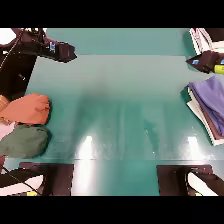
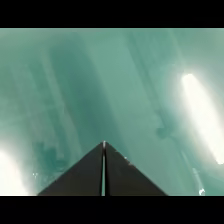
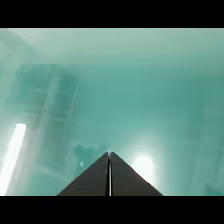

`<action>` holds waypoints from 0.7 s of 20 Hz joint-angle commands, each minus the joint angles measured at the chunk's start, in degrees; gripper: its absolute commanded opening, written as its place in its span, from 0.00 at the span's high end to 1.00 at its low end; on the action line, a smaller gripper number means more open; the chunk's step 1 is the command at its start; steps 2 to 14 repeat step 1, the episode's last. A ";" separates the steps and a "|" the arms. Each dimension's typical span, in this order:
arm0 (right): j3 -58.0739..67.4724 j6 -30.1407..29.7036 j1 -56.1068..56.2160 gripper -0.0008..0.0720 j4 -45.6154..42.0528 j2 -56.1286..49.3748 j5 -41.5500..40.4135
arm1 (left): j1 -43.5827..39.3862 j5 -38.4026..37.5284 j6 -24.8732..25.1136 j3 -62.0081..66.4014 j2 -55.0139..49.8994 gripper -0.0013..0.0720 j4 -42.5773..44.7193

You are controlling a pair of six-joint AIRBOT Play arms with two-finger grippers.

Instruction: Fold the shirts.

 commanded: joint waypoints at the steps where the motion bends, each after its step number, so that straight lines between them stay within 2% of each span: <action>1: 0.07 -0.04 2.43 0.96 0.15 0.04 -0.90 | -0.02 0.11 -0.02 0.00 0.04 0.95 0.00; 14: 0.07 -0.04 2.43 0.96 0.15 0.04 -0.90 | -0.02 0.11 -0.02 0.00 0.04 0.95 0.00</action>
